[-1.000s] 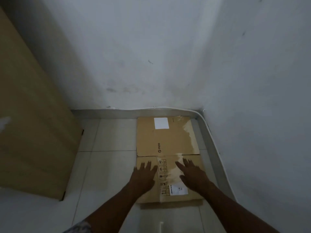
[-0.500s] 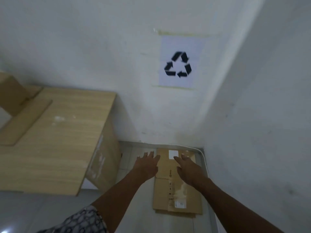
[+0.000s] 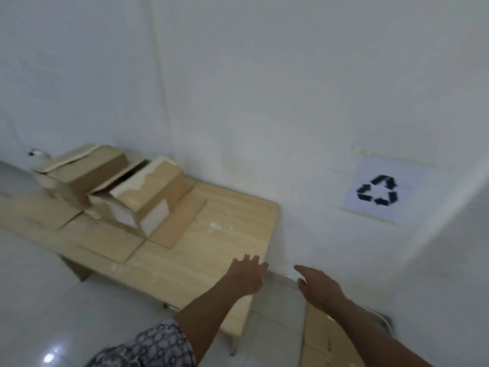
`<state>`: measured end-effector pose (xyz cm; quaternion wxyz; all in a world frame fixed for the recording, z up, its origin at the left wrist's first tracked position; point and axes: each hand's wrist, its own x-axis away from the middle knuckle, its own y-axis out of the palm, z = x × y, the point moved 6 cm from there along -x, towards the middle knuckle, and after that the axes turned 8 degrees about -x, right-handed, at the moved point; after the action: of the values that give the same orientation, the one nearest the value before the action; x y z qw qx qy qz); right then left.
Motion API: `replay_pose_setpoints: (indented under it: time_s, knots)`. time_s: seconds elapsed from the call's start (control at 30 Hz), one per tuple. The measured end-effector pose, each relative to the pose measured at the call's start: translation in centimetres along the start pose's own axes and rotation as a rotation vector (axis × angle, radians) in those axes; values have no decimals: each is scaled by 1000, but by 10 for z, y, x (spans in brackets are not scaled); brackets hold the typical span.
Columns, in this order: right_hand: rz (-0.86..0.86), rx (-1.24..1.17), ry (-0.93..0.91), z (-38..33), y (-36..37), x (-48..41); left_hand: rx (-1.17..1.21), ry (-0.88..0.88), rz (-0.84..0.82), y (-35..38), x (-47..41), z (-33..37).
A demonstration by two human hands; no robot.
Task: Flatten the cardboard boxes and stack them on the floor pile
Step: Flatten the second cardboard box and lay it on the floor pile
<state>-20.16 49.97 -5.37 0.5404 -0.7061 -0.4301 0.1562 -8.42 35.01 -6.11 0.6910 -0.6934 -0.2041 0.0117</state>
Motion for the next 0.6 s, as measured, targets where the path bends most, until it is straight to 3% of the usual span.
replay_pose_setpoints:
  time_s: [0.33, 0.6]
  knots:
    - [20, 13, -153, -238, 27, -108, -33, -169, 25, -10, 67, -257]
    - [4, 46, -244, -345, 30, -187, -26, -239, 65, -21, 70, -384]
